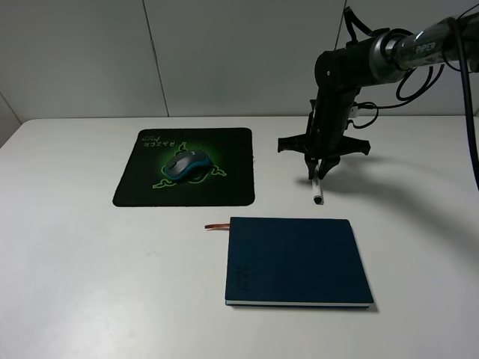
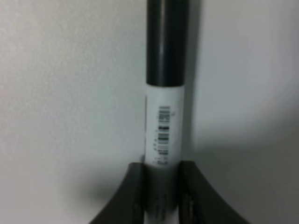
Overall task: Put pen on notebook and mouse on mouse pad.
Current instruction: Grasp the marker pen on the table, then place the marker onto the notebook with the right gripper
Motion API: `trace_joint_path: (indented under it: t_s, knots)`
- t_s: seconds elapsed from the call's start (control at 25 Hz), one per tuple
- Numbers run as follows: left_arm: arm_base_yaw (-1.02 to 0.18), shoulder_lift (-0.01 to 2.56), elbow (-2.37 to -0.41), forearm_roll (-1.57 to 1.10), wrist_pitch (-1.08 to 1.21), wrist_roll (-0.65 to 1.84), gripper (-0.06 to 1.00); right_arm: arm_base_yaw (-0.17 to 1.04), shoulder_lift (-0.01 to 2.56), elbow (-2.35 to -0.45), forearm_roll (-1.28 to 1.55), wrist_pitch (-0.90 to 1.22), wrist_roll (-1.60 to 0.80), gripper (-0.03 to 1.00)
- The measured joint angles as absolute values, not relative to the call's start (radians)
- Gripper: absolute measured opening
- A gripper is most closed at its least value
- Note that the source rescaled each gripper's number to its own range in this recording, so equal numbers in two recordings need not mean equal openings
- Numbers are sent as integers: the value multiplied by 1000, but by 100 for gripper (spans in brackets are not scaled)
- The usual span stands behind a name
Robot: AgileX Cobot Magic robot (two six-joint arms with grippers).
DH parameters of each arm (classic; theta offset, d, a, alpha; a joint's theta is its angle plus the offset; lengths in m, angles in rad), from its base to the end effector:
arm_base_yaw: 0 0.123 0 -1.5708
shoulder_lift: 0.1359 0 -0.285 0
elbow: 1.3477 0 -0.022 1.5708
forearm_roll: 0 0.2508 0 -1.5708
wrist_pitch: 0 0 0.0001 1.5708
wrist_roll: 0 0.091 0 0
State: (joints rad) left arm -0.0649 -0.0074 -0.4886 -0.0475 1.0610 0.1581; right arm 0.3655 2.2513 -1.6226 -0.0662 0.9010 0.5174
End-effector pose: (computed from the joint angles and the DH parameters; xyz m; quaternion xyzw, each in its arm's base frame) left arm -0.0049 -0.0035 0.2741 0.0959 0.8487 0.0005 0.5201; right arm 0.4178 0.1548 0.1176 0.0569 0.9960 0.0028 0.0696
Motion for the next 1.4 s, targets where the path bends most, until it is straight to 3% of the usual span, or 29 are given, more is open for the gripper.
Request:
trace_joint_path:
  t_s: [1.4]
  knots:
    - [-65,-7,-489,-48,1061,158,100,366,2172,-1623,-64,1011,421,0]
